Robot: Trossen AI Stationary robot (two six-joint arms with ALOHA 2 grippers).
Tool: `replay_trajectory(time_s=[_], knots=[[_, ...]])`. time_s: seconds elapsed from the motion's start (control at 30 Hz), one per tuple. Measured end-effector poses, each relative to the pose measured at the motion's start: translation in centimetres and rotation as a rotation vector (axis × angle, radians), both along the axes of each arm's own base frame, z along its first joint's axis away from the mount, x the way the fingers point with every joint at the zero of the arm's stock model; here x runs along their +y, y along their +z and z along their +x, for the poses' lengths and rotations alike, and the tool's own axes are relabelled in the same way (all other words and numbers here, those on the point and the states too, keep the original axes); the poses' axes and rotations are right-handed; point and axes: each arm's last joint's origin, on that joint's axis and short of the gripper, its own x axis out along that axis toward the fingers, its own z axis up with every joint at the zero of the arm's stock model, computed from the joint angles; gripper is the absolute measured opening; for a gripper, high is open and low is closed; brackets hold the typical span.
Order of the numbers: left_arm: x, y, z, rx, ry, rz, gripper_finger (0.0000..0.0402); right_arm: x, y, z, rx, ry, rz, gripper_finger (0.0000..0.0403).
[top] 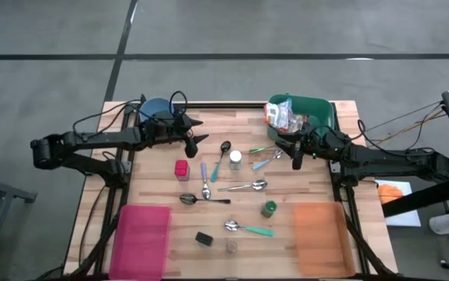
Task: Pick & Place Food Item
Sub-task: Put the orange noodle pack into the green bin
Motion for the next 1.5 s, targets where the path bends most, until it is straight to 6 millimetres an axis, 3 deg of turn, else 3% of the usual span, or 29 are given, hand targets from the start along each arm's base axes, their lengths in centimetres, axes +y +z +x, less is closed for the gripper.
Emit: replay_trajectory(time_s=[0.37,0.57,0.9,1.03,1.2,1.3,1.5], knots=[[-0.1,-0.2,-0.1,0.024,0.0,-0.01,0.0276,-0.1,1.7,0.1,-0.098,-0.008,-0.172,0.0187],[-0.1,-0.2,-0.1,0.025,0.0,-0.01,0.0276,-0.9,2.5,1.3,0.221,-0.17,-0.169,0.0187],[0.0,-0.2,-0.1,0.025,0.0,-0.01,0.0276,-2.7,5.8,7.2,0.546,-0.229,-0.236,0.0187],[0.0,-0.2,-0.1,0.025,-0.001,-0.009,0.0276,-3.2,5.5,9.7,0.716,-0.193,-0.24,0.0187],[0.0,-0.2,-0.1,0.025,-0.001,-0.008,0.0276,-3.9,5.2,11.9,0.839,-0.268,-0.209,0.019],[0.0,-0.2,-0.1,0.025,-0.001,-0.008,0.0276,-4.1,5.9,13.0,0.852,-0.301,-0.188,0.0219],[0.0,-0.2,-0.1,0.025,-0.001,-0.008,0.0276,-3.9,6.8,15.3,0.981,-0.374,-0.183,0.0314]])
